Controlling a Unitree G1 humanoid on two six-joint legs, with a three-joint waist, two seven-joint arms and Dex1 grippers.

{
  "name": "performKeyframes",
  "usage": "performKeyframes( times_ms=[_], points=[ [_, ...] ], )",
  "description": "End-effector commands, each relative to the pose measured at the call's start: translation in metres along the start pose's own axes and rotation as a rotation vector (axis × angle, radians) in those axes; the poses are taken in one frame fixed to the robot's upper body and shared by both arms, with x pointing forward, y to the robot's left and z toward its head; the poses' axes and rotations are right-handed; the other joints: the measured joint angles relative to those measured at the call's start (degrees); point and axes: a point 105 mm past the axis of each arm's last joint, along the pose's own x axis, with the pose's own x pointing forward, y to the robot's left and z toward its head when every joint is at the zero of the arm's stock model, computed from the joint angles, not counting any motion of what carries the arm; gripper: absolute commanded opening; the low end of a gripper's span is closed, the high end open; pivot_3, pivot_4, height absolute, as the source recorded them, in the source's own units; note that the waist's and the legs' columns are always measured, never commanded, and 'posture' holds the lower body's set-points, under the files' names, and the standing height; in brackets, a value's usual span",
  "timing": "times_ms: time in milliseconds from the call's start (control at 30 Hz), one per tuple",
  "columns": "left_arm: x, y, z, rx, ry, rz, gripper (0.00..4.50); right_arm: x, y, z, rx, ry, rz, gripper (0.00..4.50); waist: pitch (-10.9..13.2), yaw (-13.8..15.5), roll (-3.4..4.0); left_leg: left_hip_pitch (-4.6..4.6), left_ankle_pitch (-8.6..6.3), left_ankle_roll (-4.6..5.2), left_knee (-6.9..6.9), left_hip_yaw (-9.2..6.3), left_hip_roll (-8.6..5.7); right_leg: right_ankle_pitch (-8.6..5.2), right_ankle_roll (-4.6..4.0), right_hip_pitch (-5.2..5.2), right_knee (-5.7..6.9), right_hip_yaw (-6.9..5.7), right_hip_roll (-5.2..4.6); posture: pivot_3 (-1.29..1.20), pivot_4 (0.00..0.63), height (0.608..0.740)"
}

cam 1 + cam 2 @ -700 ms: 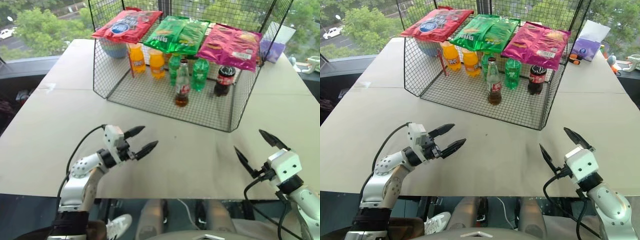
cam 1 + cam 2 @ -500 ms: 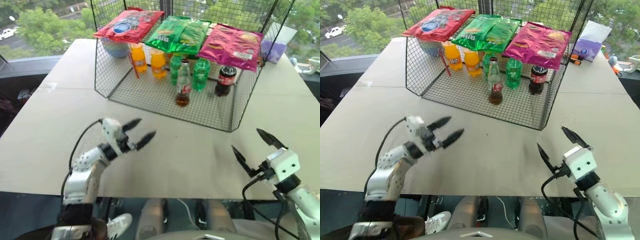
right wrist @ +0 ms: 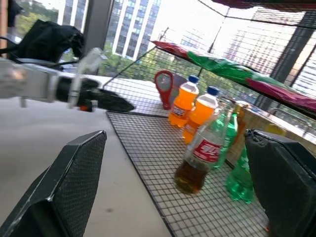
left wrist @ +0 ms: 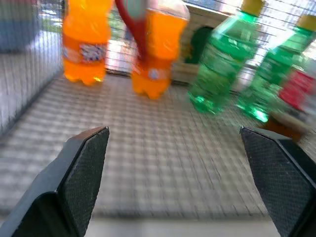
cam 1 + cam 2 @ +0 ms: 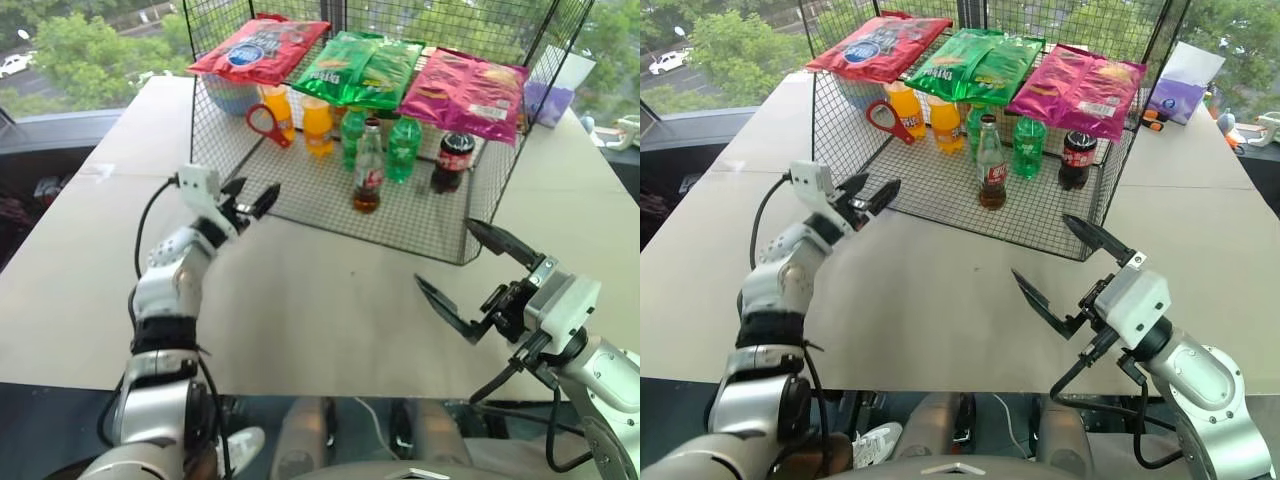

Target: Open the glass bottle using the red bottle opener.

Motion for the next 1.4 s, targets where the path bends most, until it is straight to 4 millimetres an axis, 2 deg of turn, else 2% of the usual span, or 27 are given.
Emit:
performKeyframes(
  times_ms=[33,367,633,867,933,1000,1033,1067,1200,1233,1400],
  points=[
    [0.015,0.003,0.018,0.057,-0.036,0.0,4.38,0.003,0.002,0.018,-0.02,-0.047,0.022,4.5,0.03,-0.03,-0.05,-0.01,0.0,0.0,-0.01,0.0,-0.01,0.0,0.0,0.0,0.0,0.0,0.0,0.0,0.15,0.728],
    [0.051,0.011,0.044,0.183,-0.042,0.053,4.38,0.005,0.002,0.026,-0.037,-0.044,-0.019,4.5,0.18,-0.08,-0.31,-0.03,0.01,0.01,-0.01,0.01,-0.03,0.0,0.01,0.0,0.0,-0.02,0.04,0.0,0.15,0.728],
    [0.056,0.012,0.047,0.198,-0.041,0.047,4.38,0.002,0.003,0.025,-0.049,-0.018,-0.066,4.5,0.22,-0.16,-0.37,-0.04,0.0,0.02,-0.02,0.02,-0.03,0.01,0.01,-0.01,0.0,-0.02,0.04,0.0,0.15,0.728],
    [0.064,0.015,0.062,0.205,-0.054,0.085,4.38,0.001,0.001,0.024,-0.056,-0.012,-0.083,4.5,0.38,-0.05,-0.66,-0.04,0.01,0.02,0.02,-0.01,-0.02,0.01,0.01,0.0,0.03,-0.04,0.04,0.0,0.15,0.728],
    [0.067,0.012,0.063,0.205,-0.051,0.075,3.98,0.001,0.001,0.025,-0.058,-0.011,-0.087,4.5,0.42,-0.05,-0.73,-0.07,0.01,0.02,0.02,-0.01,-0.04,0.01,0.01,0.0,0.01,-0.04,0.03,0.0,0.15,0.728],
    [0.069,0.01,0.065,0.221,-0.054,0.067,3.25,0.001,0.0,0.025,-0.06,-0.009,-0.091,4.5,0.43,-0.1,-0.74,-0.07,0.0,0.03,0.02,0.01,-0.04,0.01,0.02,0.0,0.01,-0.03,0.03,0.0,0.15,0.728],
    [0.069,0.01,0.066,0.226,-0.054,0.067,2.81,0.001,0.0,0.025,-0.061,-0.009,-0.093,4.5,0.44,-0.11,-0.75,-0.07,0.0,0.03,0.01,0.02,-0.04,0.01,0.02,-0.01,0.01,-0.02,0.03,0.0,0.15,0.728],
    [0.07,0.01,0.067,0.222,-0.057,0.07,2.19,0.001,-0.001,0.025,-0.064,-0.006,-0.098,4.5,0.44,-0.12,-0.75,-0.06,0.0,0.03,0.01,0.01,-0.04,0.03,0.04,-0.01,0.01,-0.03,0.04,0.0,0.15,0.728],
    [0.071,0.009,0.069,0.224,-0.061,0.069,0.61,-0.001,-0.002,0.025,-0.072,0.001,-0.112,4.5,0.45,-0.13,-0.78,-0.05,0.01,0.02,0.01,0.01,-0.02,0.06,0.1,-0.01,0.02,-0.03,0.06,0.0,0.15,0.728],
    [0.071,0.009,0.068,0.224,-0.061,0.069,0.01,-0.001,-0.003,0.025,-0.073,0.001,-0.114,4.5,0.46,-0.13,-0.8,-0.05,0.01,0.02,0.02,0.01,-0.02,0.05,0.08,-0.01,0.02,-0.03,0.05,0.0,0.15,0.728],
    [0.069,0.01,0.067,0.219,-0.064,0.067,0.01,-0.001,-0.003,0.025,-0.073,0.002,-0.12,4.5,0.48,-0.09,-0.83,-0.06,0.01,0.02,0.02,0.01,-0.02,0.05,0.09,-0.01,0.02,-0.03,0.04,0.0,0.15,0.728]
  ],
)
